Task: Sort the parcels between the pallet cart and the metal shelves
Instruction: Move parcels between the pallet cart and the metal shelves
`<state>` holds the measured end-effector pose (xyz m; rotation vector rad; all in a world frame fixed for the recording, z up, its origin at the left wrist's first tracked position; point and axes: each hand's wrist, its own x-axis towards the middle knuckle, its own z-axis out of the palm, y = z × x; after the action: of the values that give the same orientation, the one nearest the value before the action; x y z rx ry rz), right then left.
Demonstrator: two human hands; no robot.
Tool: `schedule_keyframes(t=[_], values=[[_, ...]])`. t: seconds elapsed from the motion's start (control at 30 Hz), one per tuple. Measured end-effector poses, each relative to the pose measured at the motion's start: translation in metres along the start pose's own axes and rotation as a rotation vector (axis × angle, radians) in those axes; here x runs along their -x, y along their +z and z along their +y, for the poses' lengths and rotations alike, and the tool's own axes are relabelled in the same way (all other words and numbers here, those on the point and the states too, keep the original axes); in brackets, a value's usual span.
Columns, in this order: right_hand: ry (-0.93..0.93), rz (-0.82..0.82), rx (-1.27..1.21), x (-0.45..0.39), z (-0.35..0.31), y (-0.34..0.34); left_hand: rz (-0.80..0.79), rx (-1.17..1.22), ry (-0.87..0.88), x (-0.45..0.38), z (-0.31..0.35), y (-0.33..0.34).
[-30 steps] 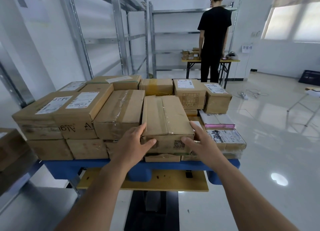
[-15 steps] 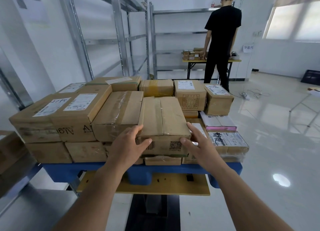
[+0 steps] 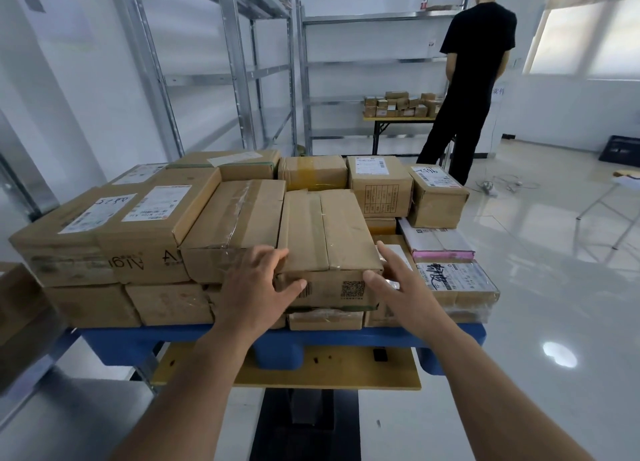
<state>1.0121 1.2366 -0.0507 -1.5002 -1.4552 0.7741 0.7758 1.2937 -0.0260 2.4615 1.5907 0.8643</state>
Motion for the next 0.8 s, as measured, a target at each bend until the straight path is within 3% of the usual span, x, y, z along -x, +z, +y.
schedule_keyframes(t=[0.27, 0.4, 0.8], values=[[-0.066, 0.229, 0.194, -0.033, -0.012, -0.016, -0.069, -0.017, 0.080, -0.027, 0.011, -0.018], [-0.096, 0.256, 0.343, -0.060, -0.017, -0.025, -0.275, -0.137, 0.187, -0.053, 0.016, -0.010], [-0.019, 0.333, 0.714, -0.158, -0.029, -0.041, -0.455, -0.213, 0.196, -0.136, 0.004, 0.007]])
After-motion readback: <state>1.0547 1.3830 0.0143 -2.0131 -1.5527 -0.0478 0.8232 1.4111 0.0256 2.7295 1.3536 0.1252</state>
